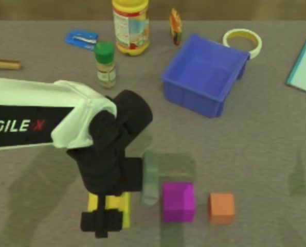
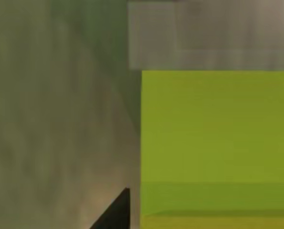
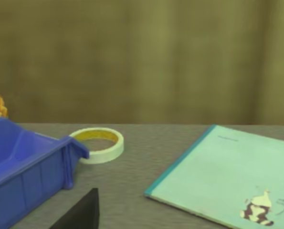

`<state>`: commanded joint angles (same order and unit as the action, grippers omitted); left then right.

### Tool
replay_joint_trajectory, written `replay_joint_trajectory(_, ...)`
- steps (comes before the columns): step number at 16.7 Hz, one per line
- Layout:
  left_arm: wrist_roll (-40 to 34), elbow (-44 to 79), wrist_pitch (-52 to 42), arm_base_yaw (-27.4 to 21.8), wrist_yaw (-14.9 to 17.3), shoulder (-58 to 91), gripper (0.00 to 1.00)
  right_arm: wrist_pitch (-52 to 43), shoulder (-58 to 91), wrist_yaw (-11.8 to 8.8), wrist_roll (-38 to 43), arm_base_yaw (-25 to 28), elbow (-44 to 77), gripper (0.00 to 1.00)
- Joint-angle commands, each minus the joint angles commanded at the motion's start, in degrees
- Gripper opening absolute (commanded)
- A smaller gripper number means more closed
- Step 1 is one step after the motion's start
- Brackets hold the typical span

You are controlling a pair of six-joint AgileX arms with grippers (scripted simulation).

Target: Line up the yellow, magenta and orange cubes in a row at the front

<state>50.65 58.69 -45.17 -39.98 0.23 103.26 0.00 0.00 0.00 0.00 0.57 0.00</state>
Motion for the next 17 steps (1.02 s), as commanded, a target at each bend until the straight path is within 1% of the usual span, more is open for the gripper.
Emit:
replay_joint_trajectory(1,0.00,0.00,0.00,0.00,0.00,0.00,1.00,0.00,0.00,0.00,0.00,0.00,0.00,1.00)
replay_joint_trajectory(11,0.03,0.81,-0.99,0.14,0.03,-0.36,1.00,0.00,0.00,0.00,0.00,0.00,0.00,1.00)
replay_joint_trajectory(17,-0.07,8.30,-13.48,0.92,0.02,-4.86,1.00,0.00,0.00,0.00,0.00,0.00,0.00,1.00)
